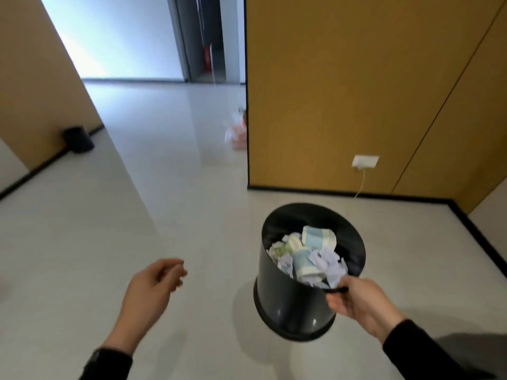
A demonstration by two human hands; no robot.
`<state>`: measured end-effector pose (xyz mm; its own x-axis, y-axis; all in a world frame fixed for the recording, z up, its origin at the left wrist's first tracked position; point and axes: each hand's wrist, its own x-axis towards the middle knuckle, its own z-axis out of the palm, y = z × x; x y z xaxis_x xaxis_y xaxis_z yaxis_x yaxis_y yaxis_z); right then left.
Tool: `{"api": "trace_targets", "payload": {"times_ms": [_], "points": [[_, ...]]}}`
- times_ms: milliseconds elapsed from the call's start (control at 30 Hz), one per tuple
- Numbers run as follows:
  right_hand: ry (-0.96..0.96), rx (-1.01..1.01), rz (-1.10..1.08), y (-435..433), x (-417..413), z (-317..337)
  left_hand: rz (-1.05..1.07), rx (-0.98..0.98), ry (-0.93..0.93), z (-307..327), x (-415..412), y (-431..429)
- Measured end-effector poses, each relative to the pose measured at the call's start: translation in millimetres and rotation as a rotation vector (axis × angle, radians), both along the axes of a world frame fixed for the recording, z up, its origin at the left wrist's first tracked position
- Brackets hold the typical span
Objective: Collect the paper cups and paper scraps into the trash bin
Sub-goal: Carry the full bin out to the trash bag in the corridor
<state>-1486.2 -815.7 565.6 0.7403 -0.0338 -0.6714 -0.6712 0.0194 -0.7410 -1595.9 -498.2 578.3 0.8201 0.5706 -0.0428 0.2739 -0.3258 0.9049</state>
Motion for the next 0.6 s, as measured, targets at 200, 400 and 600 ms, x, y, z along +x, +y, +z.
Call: {"api": "trace_targets", "payload": {"times_ms": [200,400,600], "points": [[-0.119,0.022,-0.019,-22.1,1.4,89.5,0.04,-0.079,-0.269,94.7,0.1,-21.6],[-0.252,0.079,0.031,-27.3,9.6,125.8,0.068,-0.14,-0.445,141.1,1.2,-37.6],[-0.183,0.02,0.144,-14.3,23.0,137.3,0.109,-0.163,-0.455,137.5,1.1,-30.5]]}}
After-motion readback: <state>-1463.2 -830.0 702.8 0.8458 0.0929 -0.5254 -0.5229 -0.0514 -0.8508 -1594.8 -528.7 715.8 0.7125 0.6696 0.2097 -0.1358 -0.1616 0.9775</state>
